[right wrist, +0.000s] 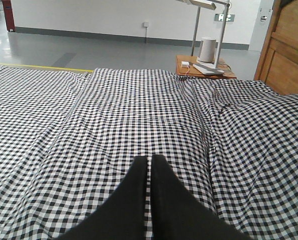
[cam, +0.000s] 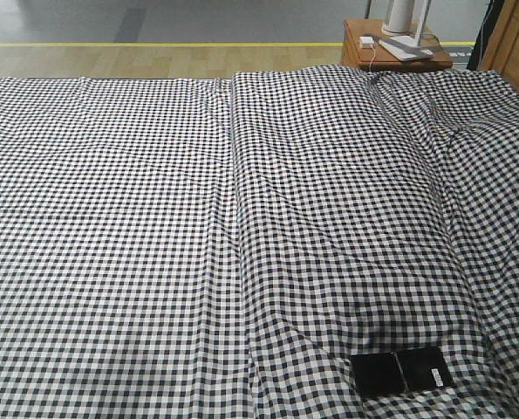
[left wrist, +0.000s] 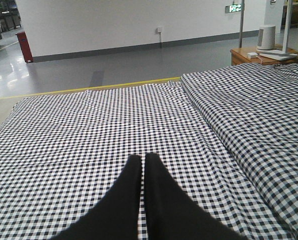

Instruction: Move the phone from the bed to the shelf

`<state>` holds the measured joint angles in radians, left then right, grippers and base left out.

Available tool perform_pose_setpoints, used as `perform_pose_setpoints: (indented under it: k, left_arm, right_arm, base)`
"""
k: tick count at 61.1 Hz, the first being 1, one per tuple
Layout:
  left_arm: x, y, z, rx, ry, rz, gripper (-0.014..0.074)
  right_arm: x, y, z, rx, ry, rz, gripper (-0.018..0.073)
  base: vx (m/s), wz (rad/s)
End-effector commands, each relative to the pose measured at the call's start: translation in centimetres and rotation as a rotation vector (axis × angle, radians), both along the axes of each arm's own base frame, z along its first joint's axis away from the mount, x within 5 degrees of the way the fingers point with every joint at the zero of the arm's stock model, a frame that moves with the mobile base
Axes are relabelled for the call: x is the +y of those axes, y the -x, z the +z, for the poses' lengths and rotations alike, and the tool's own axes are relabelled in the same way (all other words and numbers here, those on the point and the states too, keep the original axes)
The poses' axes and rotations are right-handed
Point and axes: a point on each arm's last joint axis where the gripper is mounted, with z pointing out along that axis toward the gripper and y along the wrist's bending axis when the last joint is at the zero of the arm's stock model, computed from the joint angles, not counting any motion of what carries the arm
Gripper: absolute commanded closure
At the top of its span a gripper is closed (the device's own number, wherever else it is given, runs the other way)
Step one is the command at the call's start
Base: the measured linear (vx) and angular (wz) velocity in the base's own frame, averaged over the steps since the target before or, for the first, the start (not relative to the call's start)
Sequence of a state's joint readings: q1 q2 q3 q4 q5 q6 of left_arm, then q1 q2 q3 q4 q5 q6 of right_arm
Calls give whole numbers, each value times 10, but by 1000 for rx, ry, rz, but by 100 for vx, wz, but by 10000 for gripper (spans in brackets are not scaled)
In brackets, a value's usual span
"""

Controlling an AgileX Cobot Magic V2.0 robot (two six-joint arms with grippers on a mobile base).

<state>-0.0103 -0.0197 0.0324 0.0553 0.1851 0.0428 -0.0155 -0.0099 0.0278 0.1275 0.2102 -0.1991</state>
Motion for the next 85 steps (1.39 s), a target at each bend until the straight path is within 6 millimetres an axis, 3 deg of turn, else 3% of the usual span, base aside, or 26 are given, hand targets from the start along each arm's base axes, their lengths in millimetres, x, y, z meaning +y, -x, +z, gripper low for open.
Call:
perform_pose_setpoints:
  k: [1, 65, 77, 85]
  left_arm:
    - [-1, 1, 15, -99, 10, -6, 596]
    - [-1, 1, 15, -99, 10, -6, 596]
    - [-1, 1, 15, -99, 10, -6, 596]
    - [-1, 1, 15, -99, 10, -6, 596]
  right_arm:
    - [-1, 0, 5, -75, 8, -15, 563]
    - [-2, 0, 7, -102, 9, -18, 563]
    - [-3, 0, 16, -201, 10, -30, 563]
    - [-5, 4, 38, -417, 12, -55, 563]
  base:
    - [0, 0]
    - [0, 0]
    - [0, 0]
    - [0, 0]
